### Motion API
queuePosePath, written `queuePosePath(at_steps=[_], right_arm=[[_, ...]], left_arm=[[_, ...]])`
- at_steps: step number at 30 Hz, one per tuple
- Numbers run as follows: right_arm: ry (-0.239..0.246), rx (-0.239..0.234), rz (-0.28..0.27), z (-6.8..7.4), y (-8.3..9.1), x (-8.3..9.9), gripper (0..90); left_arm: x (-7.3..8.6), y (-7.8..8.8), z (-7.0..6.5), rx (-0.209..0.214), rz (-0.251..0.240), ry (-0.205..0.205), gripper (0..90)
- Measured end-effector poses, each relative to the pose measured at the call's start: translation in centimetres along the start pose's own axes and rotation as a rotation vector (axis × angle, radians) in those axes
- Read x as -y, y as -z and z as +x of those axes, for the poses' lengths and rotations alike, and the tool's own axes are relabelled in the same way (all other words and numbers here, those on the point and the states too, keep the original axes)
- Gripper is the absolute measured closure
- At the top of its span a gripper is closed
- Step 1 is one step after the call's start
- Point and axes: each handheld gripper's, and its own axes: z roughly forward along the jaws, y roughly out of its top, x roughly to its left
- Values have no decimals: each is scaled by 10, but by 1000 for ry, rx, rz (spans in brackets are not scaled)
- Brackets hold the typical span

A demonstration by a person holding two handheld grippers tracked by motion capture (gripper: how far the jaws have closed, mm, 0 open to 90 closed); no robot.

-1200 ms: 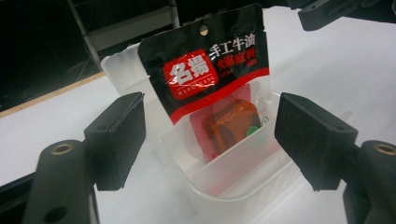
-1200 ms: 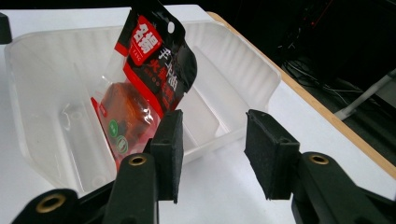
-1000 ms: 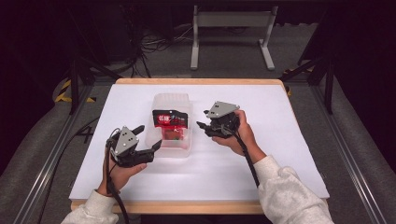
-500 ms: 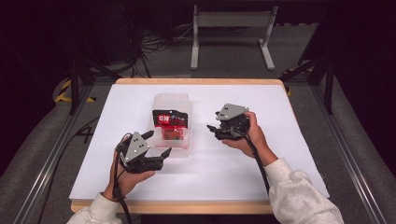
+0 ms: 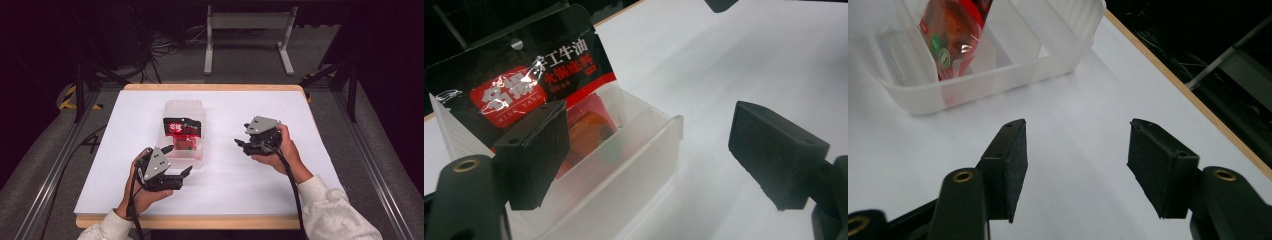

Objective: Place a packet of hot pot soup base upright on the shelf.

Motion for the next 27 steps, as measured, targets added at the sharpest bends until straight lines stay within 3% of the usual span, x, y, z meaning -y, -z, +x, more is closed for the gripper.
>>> queuePosePath(at_steps=[9, 19, 27], right_arm=[[9, 18, 26, -3, 10, 16, 377], [19, 36, 59, -3, 22, 39, 324], [35, 61, 82, -3, 33, 62, 284]], left_arm=[[1, -5, -13, 35, 35, -41, 163], [8, -12, -22, 78, 78, -40, 147], [12, -15, -30, 104, 101, -64, 139]])
